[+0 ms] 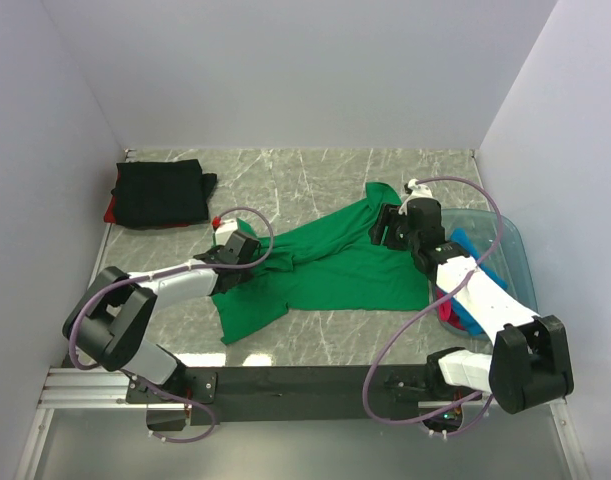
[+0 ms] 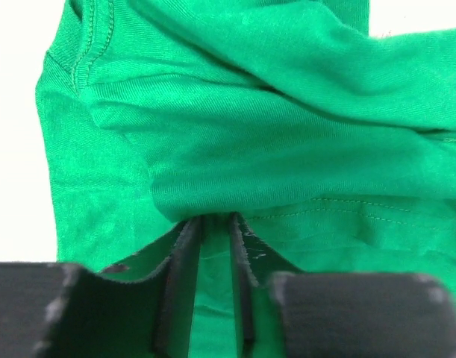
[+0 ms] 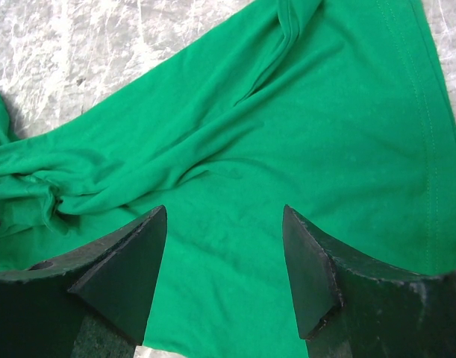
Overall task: Fold and stack the t-shirts
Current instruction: Flatten the tshirt out
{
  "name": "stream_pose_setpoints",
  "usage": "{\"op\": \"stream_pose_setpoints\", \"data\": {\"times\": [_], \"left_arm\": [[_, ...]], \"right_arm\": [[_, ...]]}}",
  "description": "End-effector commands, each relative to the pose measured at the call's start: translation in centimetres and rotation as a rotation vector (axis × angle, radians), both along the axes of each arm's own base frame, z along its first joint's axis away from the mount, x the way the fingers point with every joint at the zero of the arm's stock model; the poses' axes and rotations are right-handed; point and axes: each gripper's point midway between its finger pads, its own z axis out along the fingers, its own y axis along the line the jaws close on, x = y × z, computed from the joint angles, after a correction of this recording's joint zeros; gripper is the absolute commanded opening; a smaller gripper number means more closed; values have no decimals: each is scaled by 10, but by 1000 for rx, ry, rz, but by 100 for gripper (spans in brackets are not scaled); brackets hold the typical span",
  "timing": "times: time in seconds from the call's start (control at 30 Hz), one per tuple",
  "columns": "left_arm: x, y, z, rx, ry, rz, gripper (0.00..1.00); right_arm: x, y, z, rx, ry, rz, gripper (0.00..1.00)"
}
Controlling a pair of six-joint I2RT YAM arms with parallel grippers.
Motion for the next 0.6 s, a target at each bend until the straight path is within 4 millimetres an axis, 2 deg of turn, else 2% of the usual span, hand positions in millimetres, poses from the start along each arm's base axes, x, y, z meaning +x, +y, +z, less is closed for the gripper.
{"op": "stream_pose_setpoints", "data": {"times": [0.0,0.03,0.1,0.13,0.33,0.53,0.57], "left_arm": [[9,-3,11,-7,-24,5,23],[9,-3,11,-9,-26,6,19],[9,-3,13,-12,-36,8,4],[9,-3,16,-16,-42,7,1],[9,2,28,5,-61,11,0],[12,7,49,-18,-105,13,0],[13,9,53,-26,-110,13,0]], "right_arm": [[6,2,8,-9,-32,9,70],[6,2,8,-10,-32,8,70],[8,2,9,-15,-33,5,70],[10,0,9,-26,-32,-2,70],[25,-10,11,-95,-17,-40,70],[66,-28,13,-166,13,-115,70],[78,-28,25,-165,-8,-122,70]]}}
